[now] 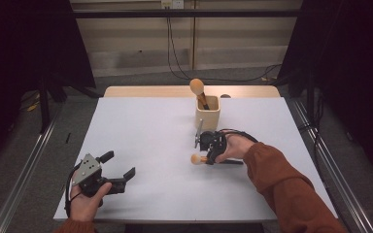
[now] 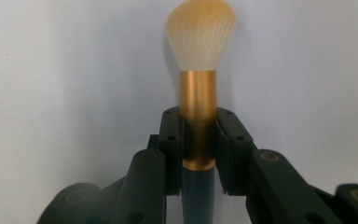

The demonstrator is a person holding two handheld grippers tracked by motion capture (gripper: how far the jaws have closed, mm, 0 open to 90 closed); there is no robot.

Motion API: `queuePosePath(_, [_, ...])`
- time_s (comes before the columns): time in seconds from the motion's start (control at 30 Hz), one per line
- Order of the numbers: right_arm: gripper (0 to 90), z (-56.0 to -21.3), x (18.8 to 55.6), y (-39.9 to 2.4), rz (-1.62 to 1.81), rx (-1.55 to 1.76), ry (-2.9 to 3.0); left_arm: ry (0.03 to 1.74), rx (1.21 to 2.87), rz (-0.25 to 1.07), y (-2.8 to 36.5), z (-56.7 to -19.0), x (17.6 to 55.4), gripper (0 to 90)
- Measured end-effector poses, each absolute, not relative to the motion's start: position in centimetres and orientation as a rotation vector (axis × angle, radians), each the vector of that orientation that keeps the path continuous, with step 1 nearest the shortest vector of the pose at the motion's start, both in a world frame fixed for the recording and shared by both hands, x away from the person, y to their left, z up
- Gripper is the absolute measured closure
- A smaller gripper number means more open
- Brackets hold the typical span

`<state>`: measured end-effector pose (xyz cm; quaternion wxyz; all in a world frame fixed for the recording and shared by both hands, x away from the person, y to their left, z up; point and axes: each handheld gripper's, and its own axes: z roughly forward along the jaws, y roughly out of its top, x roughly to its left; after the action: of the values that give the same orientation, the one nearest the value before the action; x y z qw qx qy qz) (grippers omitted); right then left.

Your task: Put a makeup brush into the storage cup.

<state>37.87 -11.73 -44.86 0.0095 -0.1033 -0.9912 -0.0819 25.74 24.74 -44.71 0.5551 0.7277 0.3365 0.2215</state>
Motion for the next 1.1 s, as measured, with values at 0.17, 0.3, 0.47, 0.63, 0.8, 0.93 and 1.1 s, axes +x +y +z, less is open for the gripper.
queuePosePath(0.17, [74.6,-44.9,37.9,-11.8,-0.269,-0.359,-3.086,0.796,1.715,0.523,24.8,-44.7,25.7,3.3])
queuePosePath(0.3, [74.6,-44.9,38.0,-12.1,-0.298,-0.375,-3.075,0.797,1.716,0.522,24.8,-44.7,25.7,3.3])
queuePosePath(0.47, [74.7,-44.5,38.1,-12.5,-0.337,-0.405,-3.072,0.796,1.718,0.522,24.7,-44.7,25.7,3.3])
queuePosePath(0.63, [74.6,-43.9,38.2,-13.3,-0.350,-0.483,-3.070,0.795,1.718,0.523,24.8,-44.7,25.7,3.3])
queuePosePath(0.8, [74.7,-43.0,38.4,-14.2,-0.454,-0.568,-3.069,0.794,1.718,0.520,24.7,-44.7,25.7,3.3])
queuePosePath(0.93, [74.6,-42.6,38.2,-14.6,-0.580,-0.680,-3.030,0.794,1.718,0.523,24.8,-44.7,25.7,3.3])
queuePosePath(1.1, [74.7,-42.3,37.7,-15.4,-0.690,-0.759,-3.015,0.795,1.719,0.522,24.7,-44.8,25.7,3.3])
